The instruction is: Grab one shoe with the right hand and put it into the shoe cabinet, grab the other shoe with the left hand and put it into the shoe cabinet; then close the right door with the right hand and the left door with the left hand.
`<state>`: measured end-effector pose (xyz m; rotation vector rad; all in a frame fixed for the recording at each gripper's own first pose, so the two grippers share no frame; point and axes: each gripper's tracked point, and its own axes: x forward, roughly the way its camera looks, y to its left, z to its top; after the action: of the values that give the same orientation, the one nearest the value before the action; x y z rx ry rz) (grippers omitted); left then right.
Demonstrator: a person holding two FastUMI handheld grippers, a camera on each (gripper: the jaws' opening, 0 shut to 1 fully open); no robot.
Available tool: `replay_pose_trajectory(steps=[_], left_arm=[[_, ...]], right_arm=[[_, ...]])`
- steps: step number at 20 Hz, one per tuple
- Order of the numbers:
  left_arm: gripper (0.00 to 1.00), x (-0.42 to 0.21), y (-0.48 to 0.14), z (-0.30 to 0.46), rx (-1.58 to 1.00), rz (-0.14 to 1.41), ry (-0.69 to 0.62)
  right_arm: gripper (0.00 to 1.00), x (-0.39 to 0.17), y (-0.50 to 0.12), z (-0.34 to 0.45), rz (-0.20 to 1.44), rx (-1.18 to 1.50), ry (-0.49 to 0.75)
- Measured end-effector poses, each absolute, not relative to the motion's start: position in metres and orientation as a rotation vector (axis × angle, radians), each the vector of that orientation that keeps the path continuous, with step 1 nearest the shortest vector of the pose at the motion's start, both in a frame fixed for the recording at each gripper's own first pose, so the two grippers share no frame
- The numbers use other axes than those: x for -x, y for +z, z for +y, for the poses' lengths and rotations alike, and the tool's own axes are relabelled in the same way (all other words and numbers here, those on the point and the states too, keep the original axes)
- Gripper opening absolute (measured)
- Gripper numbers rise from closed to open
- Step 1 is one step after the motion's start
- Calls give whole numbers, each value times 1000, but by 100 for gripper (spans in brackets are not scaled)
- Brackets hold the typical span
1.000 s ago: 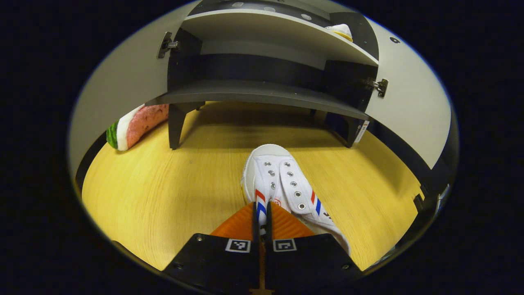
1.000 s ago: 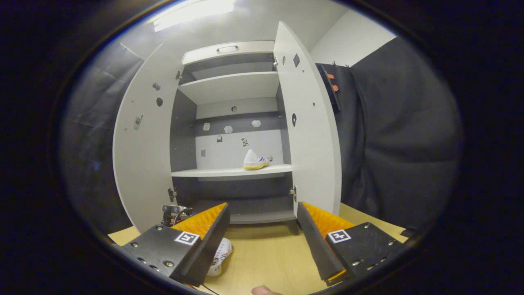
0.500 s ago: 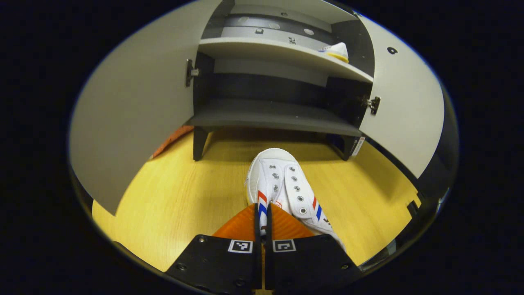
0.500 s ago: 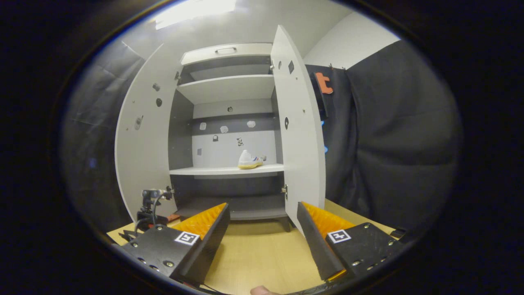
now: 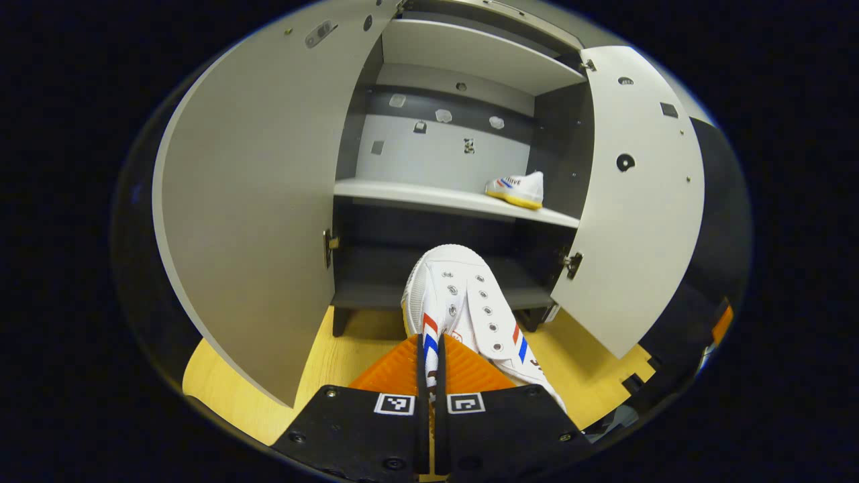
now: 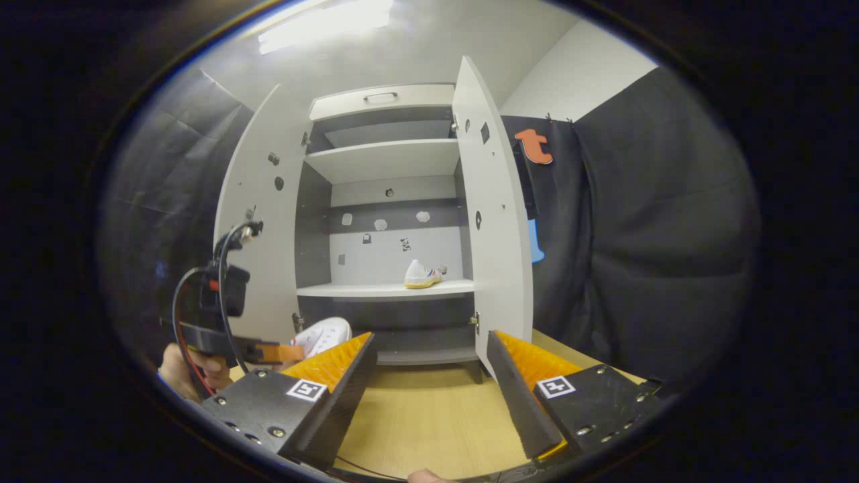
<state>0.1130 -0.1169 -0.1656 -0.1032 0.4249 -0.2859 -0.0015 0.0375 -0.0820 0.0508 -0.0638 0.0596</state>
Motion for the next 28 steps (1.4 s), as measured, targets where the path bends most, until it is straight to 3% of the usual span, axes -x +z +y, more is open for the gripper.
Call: replay_pose_trajectory(steps=[6, 12, 23, 28], left_arm=[[3, -164, -51, -113, 82, 272, -235], [3, -227, -4, -135, 82, 274, -233], [4, -408, -41, -189, 76, 420, -182], [4, -437, -88, -173, 82, 555, -150]], right_arm=[[98, 7, -68, 48, -95, -47, 120], [96, -1, -52, 55, -128, -68, 191], [96, -24, -51, 65, -131, -61, 292], [96, -34, -59, 71, -123, -56, 284]])
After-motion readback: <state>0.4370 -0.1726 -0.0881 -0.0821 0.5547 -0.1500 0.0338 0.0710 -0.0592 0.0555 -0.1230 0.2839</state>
